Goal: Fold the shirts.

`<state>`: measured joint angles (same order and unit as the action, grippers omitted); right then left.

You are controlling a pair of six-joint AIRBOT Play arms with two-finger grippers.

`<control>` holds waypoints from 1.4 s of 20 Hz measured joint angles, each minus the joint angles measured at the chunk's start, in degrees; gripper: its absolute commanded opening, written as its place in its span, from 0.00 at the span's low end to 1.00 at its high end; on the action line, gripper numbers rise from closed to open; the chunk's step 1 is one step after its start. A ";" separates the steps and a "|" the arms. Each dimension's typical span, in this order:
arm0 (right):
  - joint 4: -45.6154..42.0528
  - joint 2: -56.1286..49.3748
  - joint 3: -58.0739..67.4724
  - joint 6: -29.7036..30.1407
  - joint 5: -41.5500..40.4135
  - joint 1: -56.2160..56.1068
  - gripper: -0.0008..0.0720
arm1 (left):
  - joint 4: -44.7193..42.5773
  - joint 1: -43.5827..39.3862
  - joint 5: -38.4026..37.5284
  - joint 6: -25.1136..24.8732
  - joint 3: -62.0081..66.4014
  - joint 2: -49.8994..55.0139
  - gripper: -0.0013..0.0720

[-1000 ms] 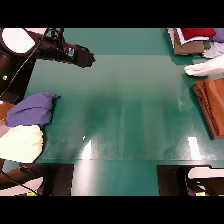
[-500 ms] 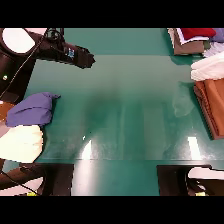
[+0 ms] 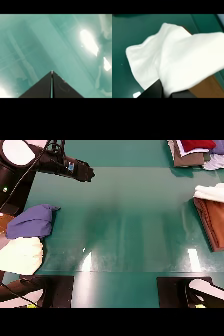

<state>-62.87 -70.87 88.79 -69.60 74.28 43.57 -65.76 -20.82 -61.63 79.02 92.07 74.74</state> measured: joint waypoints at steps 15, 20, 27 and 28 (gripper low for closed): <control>5.66 8.50 -19.87 -5.95 6.51 11.67 0.70 | -0.04 0.00 -1.42 -1.57 0.00 0.00 0.05; 14.03 10.23 -20.15 -6.32 7.54 -5.60 0.70 | -0.24 0.00 -1.86 -1.57 0.00 0.00 0.05; 15.85 10.71 -20.22 -6.23 3.48 -30.93 0.04 | -0.20 0.00 1.11 -1.53 0.00 0.00 0.05; 16.02 10.73 -20.22 -6.12 2.93 -33.18 0.04 | -0.17 0.00 1.84 -1.53 0.00 0.00 0.05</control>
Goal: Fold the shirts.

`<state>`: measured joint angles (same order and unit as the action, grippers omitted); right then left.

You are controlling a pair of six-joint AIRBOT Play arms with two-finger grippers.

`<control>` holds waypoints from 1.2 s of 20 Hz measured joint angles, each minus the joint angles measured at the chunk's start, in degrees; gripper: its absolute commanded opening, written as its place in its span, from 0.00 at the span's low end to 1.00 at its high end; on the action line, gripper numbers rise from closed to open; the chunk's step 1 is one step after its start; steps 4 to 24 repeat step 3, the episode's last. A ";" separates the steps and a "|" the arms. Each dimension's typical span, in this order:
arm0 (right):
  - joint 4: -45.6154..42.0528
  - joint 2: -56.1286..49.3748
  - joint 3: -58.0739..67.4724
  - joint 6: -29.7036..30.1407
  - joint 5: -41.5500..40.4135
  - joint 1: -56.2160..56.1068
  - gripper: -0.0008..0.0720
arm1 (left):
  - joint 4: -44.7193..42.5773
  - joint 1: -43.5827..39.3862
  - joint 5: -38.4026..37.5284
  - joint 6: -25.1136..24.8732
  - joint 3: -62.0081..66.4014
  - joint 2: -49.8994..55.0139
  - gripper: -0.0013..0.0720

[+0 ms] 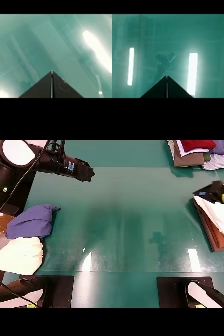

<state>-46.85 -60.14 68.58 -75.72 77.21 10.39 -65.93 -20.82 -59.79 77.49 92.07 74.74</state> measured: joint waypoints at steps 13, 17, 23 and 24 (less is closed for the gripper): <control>0.07 0.00 0.00 0.17 -1.11 -3.96 0.04 | 0.02 0.00 1.95 0.13 0.00 0.00 0.05; 0.07 0.00 0.00 0.17 -1.11 -3.96 0.04 | 0.02 0.00 1.95 0.13 0.00 0.00 0.05; 0.07 0.00 0.00 0.17 -1.11 -3.96 0.04 | 0.02 0.00 1.95 0.13 0.00 0.00 0.05; 0.07 0.00 0.00 0.17 -1.11 -3.96 0.04 | 0.02 0.00 1.95 0.13 0.00 0.00 0.05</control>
